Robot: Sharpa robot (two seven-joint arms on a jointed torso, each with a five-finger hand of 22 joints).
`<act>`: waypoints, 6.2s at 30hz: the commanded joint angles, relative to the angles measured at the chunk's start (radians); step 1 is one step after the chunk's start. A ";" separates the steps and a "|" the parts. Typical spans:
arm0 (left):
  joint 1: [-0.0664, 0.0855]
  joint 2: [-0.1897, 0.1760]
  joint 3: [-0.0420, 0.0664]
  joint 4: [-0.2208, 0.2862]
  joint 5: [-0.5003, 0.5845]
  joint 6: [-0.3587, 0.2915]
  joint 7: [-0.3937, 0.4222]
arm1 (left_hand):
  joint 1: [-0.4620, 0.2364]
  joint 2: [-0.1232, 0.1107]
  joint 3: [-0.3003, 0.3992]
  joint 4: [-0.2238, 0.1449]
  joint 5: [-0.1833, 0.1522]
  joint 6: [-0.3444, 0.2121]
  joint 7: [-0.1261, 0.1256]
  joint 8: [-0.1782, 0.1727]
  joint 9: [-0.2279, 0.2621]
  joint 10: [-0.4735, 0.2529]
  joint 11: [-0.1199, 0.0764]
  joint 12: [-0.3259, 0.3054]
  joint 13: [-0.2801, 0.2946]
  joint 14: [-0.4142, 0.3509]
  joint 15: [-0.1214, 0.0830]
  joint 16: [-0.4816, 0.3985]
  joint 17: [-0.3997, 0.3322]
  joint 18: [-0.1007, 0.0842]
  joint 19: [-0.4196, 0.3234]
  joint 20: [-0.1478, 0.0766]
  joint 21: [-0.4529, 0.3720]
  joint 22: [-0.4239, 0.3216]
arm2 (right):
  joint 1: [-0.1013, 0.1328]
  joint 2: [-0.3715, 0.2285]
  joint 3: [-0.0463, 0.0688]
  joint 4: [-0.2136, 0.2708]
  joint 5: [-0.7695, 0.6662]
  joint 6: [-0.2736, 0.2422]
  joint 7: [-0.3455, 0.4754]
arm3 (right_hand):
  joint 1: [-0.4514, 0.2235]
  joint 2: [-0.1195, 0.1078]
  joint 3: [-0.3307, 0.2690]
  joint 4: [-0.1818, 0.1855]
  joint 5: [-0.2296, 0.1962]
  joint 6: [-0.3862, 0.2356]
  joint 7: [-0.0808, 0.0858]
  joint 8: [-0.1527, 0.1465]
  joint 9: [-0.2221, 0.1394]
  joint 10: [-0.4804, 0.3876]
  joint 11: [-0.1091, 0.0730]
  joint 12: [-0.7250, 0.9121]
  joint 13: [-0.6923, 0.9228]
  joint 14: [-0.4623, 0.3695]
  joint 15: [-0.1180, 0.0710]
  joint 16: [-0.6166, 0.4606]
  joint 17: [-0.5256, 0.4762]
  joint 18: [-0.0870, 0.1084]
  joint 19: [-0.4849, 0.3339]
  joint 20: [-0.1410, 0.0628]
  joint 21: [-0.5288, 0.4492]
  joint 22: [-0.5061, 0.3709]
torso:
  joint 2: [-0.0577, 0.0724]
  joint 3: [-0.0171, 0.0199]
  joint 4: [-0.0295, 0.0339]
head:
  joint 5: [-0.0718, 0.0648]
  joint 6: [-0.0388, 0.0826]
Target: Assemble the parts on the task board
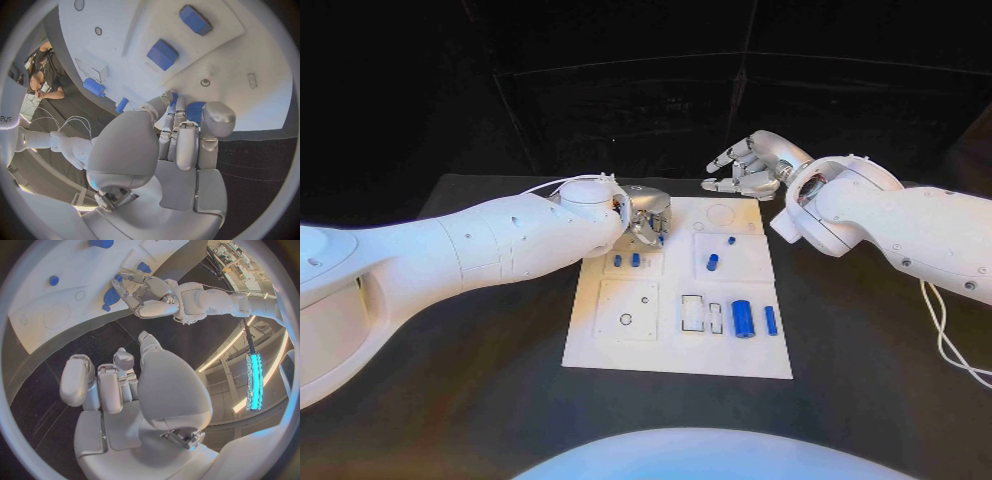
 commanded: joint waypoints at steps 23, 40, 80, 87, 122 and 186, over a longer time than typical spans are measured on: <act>-0.009 -0.122 0.039 0.127 0.100 -0.150 0.061 | -0.027 -0.014 0.039 -0.007 -0.001 0.017 0.007 -0.018 -0.008 0.028 0.004 -0.037 -0.004 0.012 0.005 0.006 -0.010 -0.010 0.005 0.004 0.016 0.016 | 0.002 -0.001 0.001 -0.001 0.001 0.003 0.012 | 0.000 0.009 -0.004 0.002 0.005 0.007 -0.002 0.005 0.000 -0.006 -0.003 0.003 0.001 0.062 -0.007 -0.004 0.065 -0.002 -0.004 -0.001 -0.005 -0.001 | -0.001 -0.0007 0.0019 | 0.003 0.013; -0.010 -0.240 0.047 0.189 0.144 -0.090 0.021 | -0.032 -0.019 0.045 -0.008 -0.001 0.021 0.007 -0.021 -0.009 0.033 0.004 -0.044 -0.004 0.012 0.006 0.006 -0.012 -0.013 0.008 0.005 0.028 0.027 | 0.001 -0.008 0.001 0.001 0.002 0.003 0.010 | 0.000 0.009 -0.004 0.002 0.005 0.007 -0.002 0.005 0.000 -0.006 -0.003 0.003 0.001 0.062 -0.007 -0.004 0.065 -0.002 -0.004 -0.001 -0.005 -0.001 | 0.000 0.0001 0.0014 | 0.007 0.013; -0.019 -0.192 0.044 0.135 0.128 -0.018 -0.019 | -0.040 -0.026 0.048 -0.008 -0.001 0.023 0.007 -0.025 -0.011 0.038 0.005 -0.052 -0.004 0.011 0.007 0.005 -0.016 -0.013 0.006 0.006 0.028 0.028 | 0.001 -0.007 0.001 0.001 0.002 0.003 0.011 | 0.002 0.011 -0.005 0.003 0.007 0.011 -0.003 0.008 0.000 -0.006 -0.004 0.004 0.002 0.062 -0.008 -0.004 0.065 -0.002 -0.004 -0.001 -0.005 -0.001 | 0.000 0.0000 0.0002 | 0.008 0.010; -0.020 -0.186 0.043 0.130 0.128 -0.007 -0.029 | -0.048 -0.034 0.046 -0.007 -0.002 0.019 0.008 -0.030 -0.013 0.039 0.006 -0.057 -0.003 0.011 0.007 0.006 -0.015 -0.013 0.005 0.006 0.029 0.030 | 0.001 -0.007 0.001 0.001 0.002 0.005 0.009 | 0.002 0.012 -0.005 0.003 0.007 0.011 -0.003 0.009 0.000 -0.006 -0.004 0.004 0.002 0.062 -0.008 -0.004 0.065 -0.002 -0.004 -0.001 -0.005 -0.001 | 0.000 -0.0001 -0.0004 | 0.007 0.009; -0.021 -0.193 0.041 0.135 0.118 -0.028 -0.054 | -0.075 -0.086 0.029 -0.008 -0.002 -0.064 0.030 -0.087 -0.055 -0.053 0.034 -0.113 -0.005 -0.003 0.029 -0.006 -0.051 -0.009 -0.011 0.024 0.004 0.019 | 0.001 -0.005 0.001 -0.008 0.002 0.009 0.006 | 0.005 0.015 -0.006 0.005 0.011 0.011 -0.003 0.009 0.000 -0.016 -0.004 -0.008 -0.011 0.062 -0.008 -0.007 0.062 0.000 -0.008 -0.002 -0.010 -0.011 | 0.000 -0.0005 0.0008 | 0.003 0.009; -0.049 -0.429 0.041 0.346 1.317 -0.344 0.436 | -0.084 -0.057 0.014 0.009 0.000 -0.015 0.039 -0.050 -0.075 0.001 0.030 -0.031 0.016 -0.221 0.032 -0.274 -0.495 0.059 -0.206 0.034 -0.426 -0.296 | -0.148 -0.021 -0.002 -0.048 -0.577 0.152 -0.030 | 0.220 -0.030 0.242 -0.045 -0.113 0.209 -0.018 0.011 0.004 -0.106 -0.001 -0.842 -0.876 0.038 -0.009 -0.146 -0.102 0.008 -0.018 0.001 -0.038 -0.053 | 0.000 -0.0003 0.0003 | -0.073 0.045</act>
